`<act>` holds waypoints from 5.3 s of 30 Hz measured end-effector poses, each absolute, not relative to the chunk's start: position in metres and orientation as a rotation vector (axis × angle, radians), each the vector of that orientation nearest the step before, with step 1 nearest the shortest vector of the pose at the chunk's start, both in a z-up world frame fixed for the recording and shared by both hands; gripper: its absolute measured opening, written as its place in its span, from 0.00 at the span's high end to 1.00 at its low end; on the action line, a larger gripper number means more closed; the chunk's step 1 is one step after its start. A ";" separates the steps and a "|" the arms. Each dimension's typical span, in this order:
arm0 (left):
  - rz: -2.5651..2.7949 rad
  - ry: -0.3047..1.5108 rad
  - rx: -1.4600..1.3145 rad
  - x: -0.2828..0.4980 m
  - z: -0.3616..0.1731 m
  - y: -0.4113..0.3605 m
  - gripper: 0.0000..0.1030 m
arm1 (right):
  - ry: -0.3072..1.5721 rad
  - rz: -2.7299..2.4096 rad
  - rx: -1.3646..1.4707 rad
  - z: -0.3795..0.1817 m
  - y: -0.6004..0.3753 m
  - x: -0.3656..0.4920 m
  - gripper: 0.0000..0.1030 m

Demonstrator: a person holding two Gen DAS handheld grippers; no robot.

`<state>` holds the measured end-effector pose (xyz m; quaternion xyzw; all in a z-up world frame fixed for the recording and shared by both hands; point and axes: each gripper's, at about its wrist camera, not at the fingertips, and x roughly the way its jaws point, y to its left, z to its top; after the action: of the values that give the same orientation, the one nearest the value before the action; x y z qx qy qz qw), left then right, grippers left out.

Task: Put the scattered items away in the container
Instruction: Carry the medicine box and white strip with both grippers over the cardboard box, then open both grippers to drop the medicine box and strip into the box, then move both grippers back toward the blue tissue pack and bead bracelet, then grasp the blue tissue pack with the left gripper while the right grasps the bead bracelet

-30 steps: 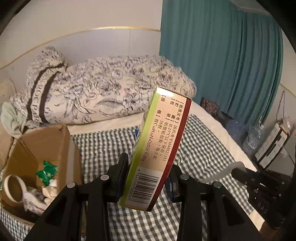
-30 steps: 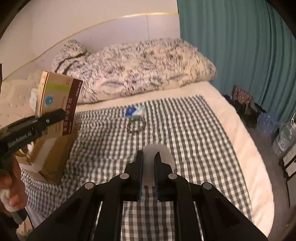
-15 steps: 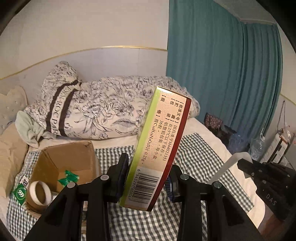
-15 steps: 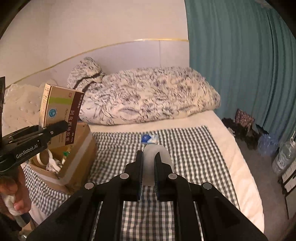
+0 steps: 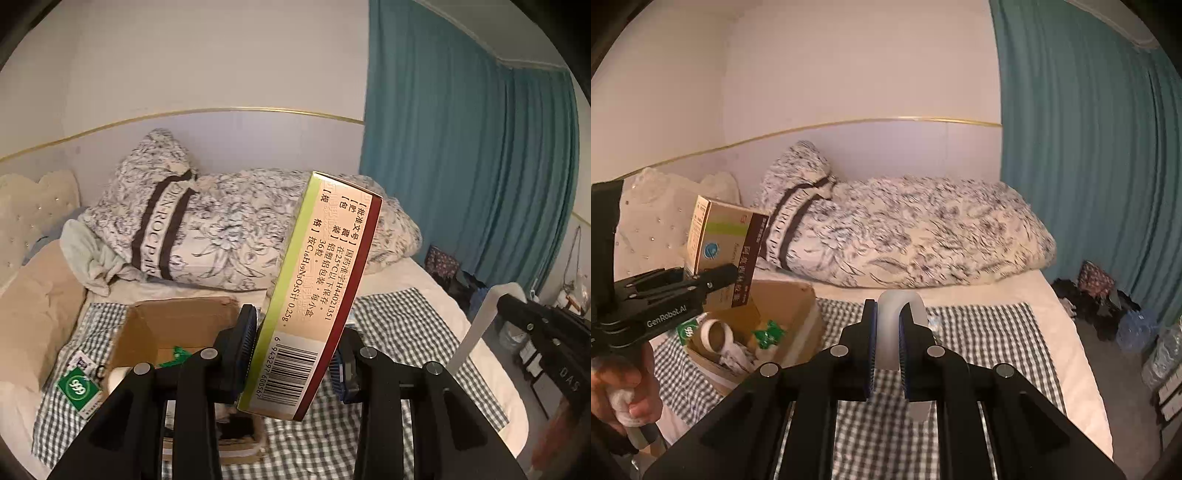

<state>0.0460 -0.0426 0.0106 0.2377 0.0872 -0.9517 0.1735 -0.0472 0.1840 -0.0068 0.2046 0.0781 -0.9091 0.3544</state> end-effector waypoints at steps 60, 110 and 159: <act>-2.408 0.498 0.974 0.038 -0.144 -0.237 0.65 | 0.527 -1.882 0.856 -0.170 -0.118 -0.054 0.84; -2.586 0.237 0.525 0.080 0.039 -0.070 0.11 | 0.219 -2.246 0.407 0.018 0.123 -0.024 0.29; -2.598 0.441 1.190 -0.307 -0.242 -0.065 0.00 | 0.410 -2.164 1.070 -0.281 0.123 -0.335 0.08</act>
<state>-0.3074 -0.0645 -0.2416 0.4084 0.1515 -0.8915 0.1246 -0.3354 0.1233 -0.2810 0.4108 0.1573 -0.8314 0.3395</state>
